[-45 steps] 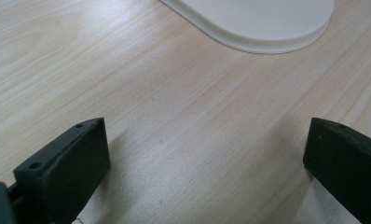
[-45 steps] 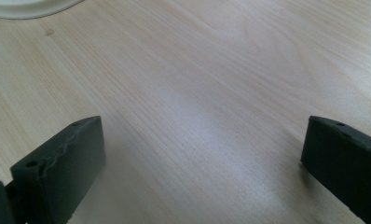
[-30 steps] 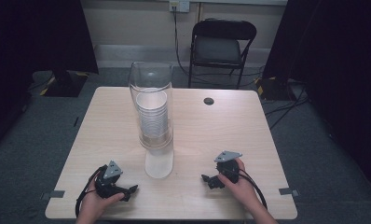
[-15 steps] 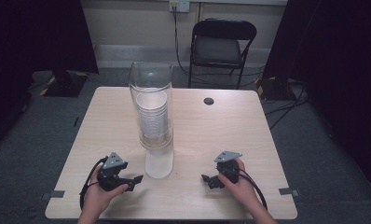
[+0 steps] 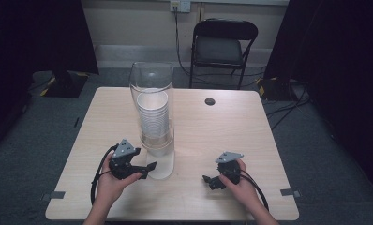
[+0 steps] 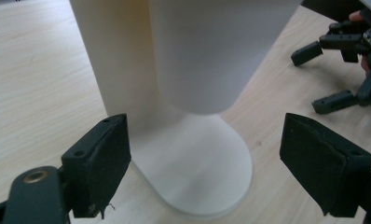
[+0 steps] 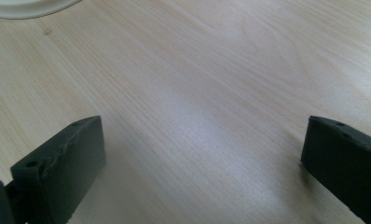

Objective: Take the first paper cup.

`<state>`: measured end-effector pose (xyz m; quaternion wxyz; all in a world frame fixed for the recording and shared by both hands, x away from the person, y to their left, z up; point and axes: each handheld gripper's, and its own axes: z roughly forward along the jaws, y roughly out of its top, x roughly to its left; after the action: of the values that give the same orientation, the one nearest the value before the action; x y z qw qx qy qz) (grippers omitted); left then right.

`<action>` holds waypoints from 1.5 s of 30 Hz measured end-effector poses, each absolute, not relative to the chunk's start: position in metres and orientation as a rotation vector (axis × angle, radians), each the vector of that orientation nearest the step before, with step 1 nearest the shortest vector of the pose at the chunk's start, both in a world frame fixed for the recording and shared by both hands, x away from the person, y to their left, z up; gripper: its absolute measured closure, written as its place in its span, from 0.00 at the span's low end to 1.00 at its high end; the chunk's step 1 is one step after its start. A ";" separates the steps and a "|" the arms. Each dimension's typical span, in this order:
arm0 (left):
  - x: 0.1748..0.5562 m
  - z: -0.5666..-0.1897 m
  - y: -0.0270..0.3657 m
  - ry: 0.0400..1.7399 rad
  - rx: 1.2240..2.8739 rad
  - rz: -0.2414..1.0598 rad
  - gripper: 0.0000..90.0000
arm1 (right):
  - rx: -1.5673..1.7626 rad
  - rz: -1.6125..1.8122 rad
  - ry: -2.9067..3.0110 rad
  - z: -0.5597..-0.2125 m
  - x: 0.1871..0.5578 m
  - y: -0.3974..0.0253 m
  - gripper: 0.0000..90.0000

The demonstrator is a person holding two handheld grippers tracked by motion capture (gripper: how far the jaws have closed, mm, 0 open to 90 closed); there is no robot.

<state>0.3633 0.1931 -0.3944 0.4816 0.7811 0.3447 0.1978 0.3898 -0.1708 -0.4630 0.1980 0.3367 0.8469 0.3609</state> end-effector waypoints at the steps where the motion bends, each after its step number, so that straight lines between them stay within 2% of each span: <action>1: 0.365 -0.394 0.191 0.837 1.887 0.486 0.18 | 0.943 1.010 2.370 -0.463 0.390 -0.171 0.00; 12: 0.384 -0.399 0.170 0.851 1.786 0.564 0.19 | 0.942 1.010 2.370 -0.463 0.390 -0.171 0.00; 14: 0.385 -0.401 0.167 0.838 1.759 0.579 0.26 | 0.943 1.010 2.370 -0.463 0.390 -0.171 0.00; 15: 0.385 -0.402 0.166 0.841 1.749 0.575 0.26 | 0.943 1.010 2.370 -0.463 0.390 -0.171 0.00; 16: 0.385 -0.402 0.166 0.837 1.750 0.571 0.34 | 0.943 1.010 2.370 -0.463 0.390 -0.171 0.00; 20: 0.382 -0.405 0.163 0.815 1.782 0.630 0.37 | 0.942 1.010 2.370 -0.463 0.390 -0.171 0.00; 41: 0.376 -0.418 0.157 0.818 1.731 0.713 0.40 | 0.944 1.010 2.368 -0.463 0.390 -0.171 0.00; 42: 0.376 -0.420 0.157 0.837 1.778 0.732 0.40 | 0.944 1.010 2.368 -0.463 0.390 -0.171 0.00; 43: 0.379 -0.440 0.157 0.929 2.055 0.675 0.41 | 0.945 1.009 2.367 -0.463 0.390 -0.171 0.00; 44: 0.379 -0.440 0.157 0.929 2.055 0.675 0.41 | 0.945 1.009 2.367 -0.463 0.390 -0.171 0.00; 45: 0.376 -0.461 0.162 0.964 1.943 0.652 0.41 | 0.945 1.010 2.367 -0.463 0.390 -0.171 0.00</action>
<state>0.3757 0.1624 -0.4607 0.4245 0.7768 0.3853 0.2605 0.3895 -0.1707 -0.4630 0.1987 0.3379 0.8461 0.3612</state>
